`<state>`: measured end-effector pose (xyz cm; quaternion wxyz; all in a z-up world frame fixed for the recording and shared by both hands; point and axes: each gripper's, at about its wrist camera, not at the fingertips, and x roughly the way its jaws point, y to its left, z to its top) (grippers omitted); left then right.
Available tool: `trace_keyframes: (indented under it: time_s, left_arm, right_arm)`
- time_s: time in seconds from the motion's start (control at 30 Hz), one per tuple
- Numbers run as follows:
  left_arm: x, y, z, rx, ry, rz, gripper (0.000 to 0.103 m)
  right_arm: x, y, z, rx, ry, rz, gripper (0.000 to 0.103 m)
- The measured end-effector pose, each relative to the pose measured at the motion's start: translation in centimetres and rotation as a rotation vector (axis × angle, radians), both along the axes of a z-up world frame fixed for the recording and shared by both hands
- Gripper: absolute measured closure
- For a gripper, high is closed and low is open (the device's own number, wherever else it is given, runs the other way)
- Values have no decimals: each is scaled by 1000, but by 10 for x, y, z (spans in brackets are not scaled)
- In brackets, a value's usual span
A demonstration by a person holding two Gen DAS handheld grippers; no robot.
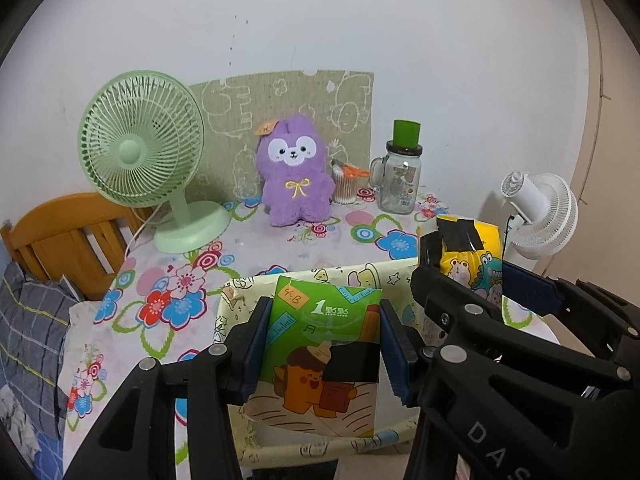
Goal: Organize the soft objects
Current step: 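Lower both items into the fabric box and open both tools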
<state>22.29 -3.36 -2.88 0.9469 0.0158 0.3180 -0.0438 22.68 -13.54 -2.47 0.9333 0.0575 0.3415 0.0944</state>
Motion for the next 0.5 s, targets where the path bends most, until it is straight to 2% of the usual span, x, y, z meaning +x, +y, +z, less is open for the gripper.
trace_keyframes:
  time_s: [0.5]
  left_arm:
    - [38,6,-31,-49,106,2,46]
  right_arm:
    - [36,8,-30,-18,87,0,48]
